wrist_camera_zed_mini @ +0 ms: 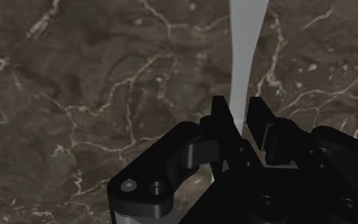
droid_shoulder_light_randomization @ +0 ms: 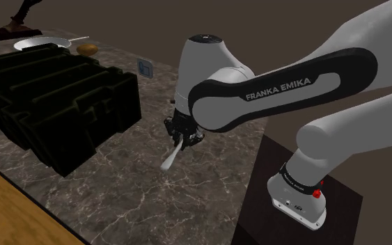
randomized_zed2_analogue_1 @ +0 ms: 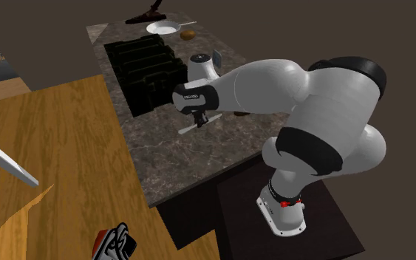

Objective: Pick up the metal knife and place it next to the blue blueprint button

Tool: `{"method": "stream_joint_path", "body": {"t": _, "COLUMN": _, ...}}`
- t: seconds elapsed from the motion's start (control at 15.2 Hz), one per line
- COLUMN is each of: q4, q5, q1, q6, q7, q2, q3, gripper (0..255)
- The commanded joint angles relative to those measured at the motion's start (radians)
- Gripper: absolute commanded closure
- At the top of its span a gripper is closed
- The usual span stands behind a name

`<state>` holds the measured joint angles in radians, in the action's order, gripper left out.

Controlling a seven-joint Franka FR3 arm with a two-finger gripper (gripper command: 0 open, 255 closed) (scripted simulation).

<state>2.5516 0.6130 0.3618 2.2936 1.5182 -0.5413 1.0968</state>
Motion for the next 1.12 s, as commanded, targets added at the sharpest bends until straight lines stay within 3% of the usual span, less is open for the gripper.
{"method": "stream_joint_path", "body": {"t": 0.0, "q4": -0.012, "q5": -0.003, "q1": -0.013, "q6": -0.033, "q7": -0.001, "q2": -0.019, "q3": -0.025, "gripper": 255}}
{"method": "stream_joint_path", "body": {"t": 1.06, "q4": -0.138, "q5": -0.056, "q1": -0.061, "q6": -0.278, "q7": 0.005, "q2": -0.124, "q3": -0.184, "gripper": 255}}
